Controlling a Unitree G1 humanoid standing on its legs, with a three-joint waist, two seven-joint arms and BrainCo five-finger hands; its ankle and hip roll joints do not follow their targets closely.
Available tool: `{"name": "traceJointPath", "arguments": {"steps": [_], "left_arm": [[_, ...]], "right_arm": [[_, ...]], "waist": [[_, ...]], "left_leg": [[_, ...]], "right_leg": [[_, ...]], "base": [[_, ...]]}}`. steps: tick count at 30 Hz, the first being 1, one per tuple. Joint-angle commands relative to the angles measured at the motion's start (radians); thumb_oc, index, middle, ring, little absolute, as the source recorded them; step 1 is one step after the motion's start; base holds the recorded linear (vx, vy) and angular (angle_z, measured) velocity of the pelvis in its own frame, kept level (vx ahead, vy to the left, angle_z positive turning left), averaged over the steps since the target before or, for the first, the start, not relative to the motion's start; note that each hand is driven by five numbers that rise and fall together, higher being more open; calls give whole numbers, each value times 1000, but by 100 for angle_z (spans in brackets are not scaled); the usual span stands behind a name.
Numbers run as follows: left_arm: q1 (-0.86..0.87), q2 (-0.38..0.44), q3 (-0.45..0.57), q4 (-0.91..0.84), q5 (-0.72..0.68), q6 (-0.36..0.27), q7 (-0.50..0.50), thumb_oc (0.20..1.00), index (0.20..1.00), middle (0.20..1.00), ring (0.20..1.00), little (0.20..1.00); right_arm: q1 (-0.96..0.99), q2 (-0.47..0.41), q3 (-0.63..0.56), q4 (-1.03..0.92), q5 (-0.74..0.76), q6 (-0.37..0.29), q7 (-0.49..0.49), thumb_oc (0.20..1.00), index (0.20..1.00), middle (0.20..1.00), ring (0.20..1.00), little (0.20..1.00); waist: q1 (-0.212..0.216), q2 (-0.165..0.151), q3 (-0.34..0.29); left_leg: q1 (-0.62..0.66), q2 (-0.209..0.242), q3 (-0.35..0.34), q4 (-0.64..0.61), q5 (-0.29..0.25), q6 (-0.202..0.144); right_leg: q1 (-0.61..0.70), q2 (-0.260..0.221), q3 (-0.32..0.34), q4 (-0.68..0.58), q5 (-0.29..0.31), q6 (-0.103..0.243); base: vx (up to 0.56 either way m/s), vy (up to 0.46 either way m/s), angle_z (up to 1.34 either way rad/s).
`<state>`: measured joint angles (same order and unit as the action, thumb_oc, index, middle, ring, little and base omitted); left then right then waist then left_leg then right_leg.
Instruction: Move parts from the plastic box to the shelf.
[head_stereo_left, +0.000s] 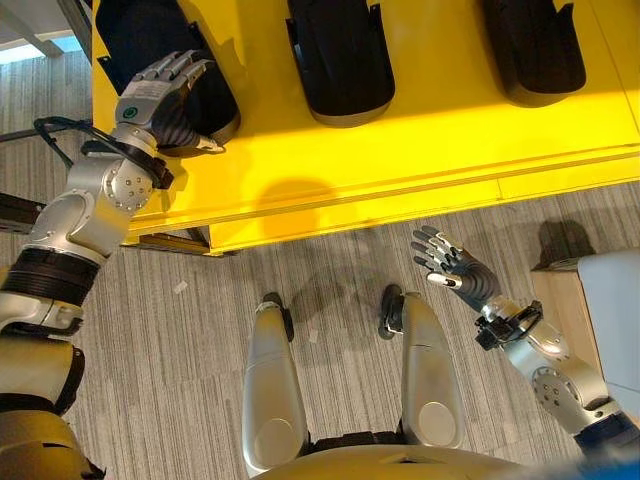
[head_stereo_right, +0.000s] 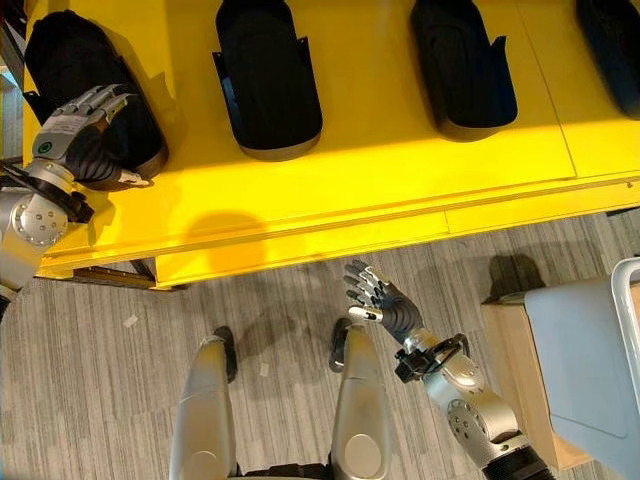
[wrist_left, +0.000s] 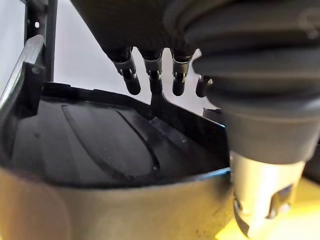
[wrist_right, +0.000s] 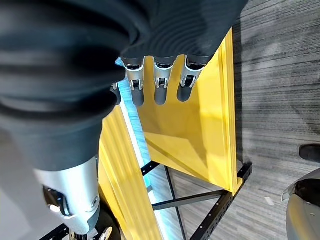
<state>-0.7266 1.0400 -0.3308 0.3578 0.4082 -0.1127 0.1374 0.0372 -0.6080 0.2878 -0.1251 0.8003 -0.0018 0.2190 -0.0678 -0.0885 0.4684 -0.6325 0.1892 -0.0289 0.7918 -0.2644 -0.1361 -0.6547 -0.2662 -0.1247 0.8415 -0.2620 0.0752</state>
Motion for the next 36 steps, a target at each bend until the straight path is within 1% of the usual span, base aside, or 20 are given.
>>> {"name": "traceJointPath", "arguments": {"steps": [1, 4, 6, 7, 8, 9, 11, 13, 18, 19, 21, 23, 25, 26, 27, 29, 31, 33, 34, 36], "left_arm": [[2, 64, -8, -2, 40, 3, 41, 1000, 1000, 1000, 1000, 1000], [51, 71, 3, -25, 90, 1, 28, 1000, 1000, 1000, 1000, 1000], [57, 71, 4, -25, 99, 1, 28, 1000, 1000, 1000, 1000, 1000], [62, 71, 4, -26, 106, 1, 27, 1000, 1000, 1000, 1000, 1000], [63, 72, 4, -30, 111, 1, 28, 1000, 1000, 1000, 1000, 1000], [67, 74, 1, -29, 118, 0, 25, 1000, 1000, 1000, 1000, 1000], [93, 84, 2, -49, 137, -5, 12, 1000, 1000, 1000, 1000, 1000], [109, 85, 9, -55, 140, -7, 6, 1000, 1000, 1000, 1000, 1000], [186, 101, 37, -88, 164, -15, -21, 1000, 1000, 1000, 1000, 1000], [213, 106, 44, -102, 169, -20, -31, 1000, 1000, 1000, 1000, 1000], [247, 110, 56, -117, 175, -28, -46, 1000, 1000, 1000, 1000, 1000], [271, 118, 63, -125, 183, -31, -54, 1000, 1000, 1000, 1000, 1000], [279, 123, 68, -130, 186, -33, -57, 1000, 1000, 1000, 1000, 1000], [288, 128, 66, -132, 197, -37, -60, 1000, 1000, 1000, 1000, 1000], [288, 129, 67, -132, 197, -37, -60, 1000, 1000, 1000, 1000, 1000], [296, 142, 66, -134, 216, -39, -62, 1000, 1000, 1000, 1000, 1000], [300, 150, 70, -136, 220, -40, -63, 1000, 1000, 1000, 1000, 1000], [309, 174, 71, -141, 243, -43, -65, 1000, 1000, 1000, 1000, 1000], [310, 174, 73, -142, 244, -43, -64, 1000, 1000, 1000, 1000, 1000], [315, 197, 70, -134, 260, -45, -64, 1000, 1000, 1000, 1000, 1000]], "right_arm": [[31, -17, -6, -35, 2, -39, 21, 1000, 1000, 1000, 1000, 1000], [35, -16, -9, -38, 1, -39, 22, 1000, 1000, 1000, 1000, 1000], [33, -18, -8, -40, 0, -40, 23, 1000, 1000, 1000, 1000, 1000], [35, -18, -8, -40, 0, -39, 22, 1000, 1000, 1000, 1000, 1000], [34, -19, -9, -41, 0, -41, 22, 1000, 1000, 1000, 1000, 1000], [34, -19, -9, -42, 0, -40, 21, 1000, 1000, 1000, 1000, 1000], [39, -25, -15, -43, -1, -40, 21, 1000, 1000, 1000, 1000, 1000], [39, -26, -16, -44, -2, -40, 22, 1000, 1000, 1000, 1000, 1000], [45, -23, -24, -50, -3, -36, 24, 1000, 1000, 1000, 1000, 1000], [48, -24, -27, -52, -5, -37, 25, 1000, 1000, 1000, 1000, 1000], [50, -25, -31, -56, -6, -37, 26, 1000, 1000, 1000, 1000, 1000], [51, -29, -35, -57, -7, -38, 27, 1000, 1000, 1000, 1000, 1000], [52, -32, -38, -60, -6, -38, 25, 1000, 1000, 1000, 1000, 1000], [54, -33, -40, -59, -3, -38, 27, 1000, 1000, 1000, 1000, 1000], [54, -33, -40, -60, -3, -38, 27, 1000, 1000, 1000, 1000, 1000], [55, -36, -44, -65, -3, -38, 28, 1000, 1000, 1000, 1000, 1000], [57, -38, -47, -68, -3, -37, 28, 1000, 1000, 1000, 1000, 1000], [59, -42, -46, -66, -3, -34, 29, 1000, 1000, 1000, 1000, 1000], [58, -41, -46, -66, -3, -34, 29, 1000, 1000, 1000, 1000, 1000], [57, -48, -45, -68, -5, -33, 35, 1000, 1000, 1000, 1000, 1000]], "waist": [[-3, 10, -80], [-1, 11, -76], [-2, 11, -73], [-2, 11, -76], [-2, 11, -71], [-2, 11, -71], [1, 12, -73], [2, 13, -70], [5, 16, -67], [7, 17, -69], [7, 18, -63], [8, 20, -64], [8, 20, -60], [8, 21, -64], [8, 21, -60], [8, 23, -63], [8, 24, -58], [8, 27, -62], [8, 26, -57], [8, 28, -61]], "left_leg": [[-3, 24, 46, -79, 72, 31], [-4, 24, 48, -77, 70, 32], [-15, 23, 49, -81, 94, 37], [-3, 24, 49, -78, 70, 32], [-15, 22, 49, -80, 94, 38], [-15, 21, 49, -80, 94, 38], [-3, 24, 49, -76, 70, 33], [-13, 23, 51, -79, 94, 39], [-12, 22, 50, -78, 91, 39], [-2, 23, 50, -75, 67, 34], [-12, 21, 50, -81, 92, 39], [0, 22, 50, -77, 68, 34], [-11, 20, 51, -81, 91, 39], [0, 22, 51, -77, 67, 34], [-11, 20, 52, -79, 90, 39], [0, 22, 51, -75, 66, 34], [-9, 20, 52, -78, 89, 39], [3, 20, 52, -76, 66, 35], [-8, 18, 52, -79, 89, 40], [3, 18, 51, -75, 65, 35]], "right_leg": [[45, -39, 65, -109, 48, 67], [44, -42, 66, -109, 48, 68], [34, -41, 68, -116, 70, 63], [44, -42, 67, -111, 49, 69], [33, -41, 68, -115, 70, 63], [33, -42, 67, -115, 70, 62], [44, -42, 67, -111, 49, 68], [34, -41, 68, -115, 69, 62], [36, -41, 68, -113, 67, 61], [47, -41, 68, -107, 45, 66], [37, -41, 69, -113, 66, 60], [48, -43, 67, -107, 45, 66], [39, -43, 68, -112, 66, 60], [50, -43, 68, -107, 45, 66], [40, -42, 69, -112, 65, 61], [50, -42, 68, -107, 44, 66], [41, -42, 70, -111, 65, 60], [52, -42, 71, -107, 45, 66], [42, -42, 71, -112, 66, 61], [52, -44, 71, -106, 45, 67]], "base": [[0, 0, 0], [-29, 6, 0], [-43, 9, 0], [0, 0, 0], [0, 0, 0], [-88, 15, 1], [80, 4, -1], [-40, 2, -1], [1, 0, 0], [87, 1, 0], [0, 0, 0], [0, 0, 0], [-41, 4, 1], [0, 0, 0], [0, 0, 0], [0, 0, 0], [-40, 4, -1], [45, 4, -1], [86, 6, -2], [0, 0, 0]]}}
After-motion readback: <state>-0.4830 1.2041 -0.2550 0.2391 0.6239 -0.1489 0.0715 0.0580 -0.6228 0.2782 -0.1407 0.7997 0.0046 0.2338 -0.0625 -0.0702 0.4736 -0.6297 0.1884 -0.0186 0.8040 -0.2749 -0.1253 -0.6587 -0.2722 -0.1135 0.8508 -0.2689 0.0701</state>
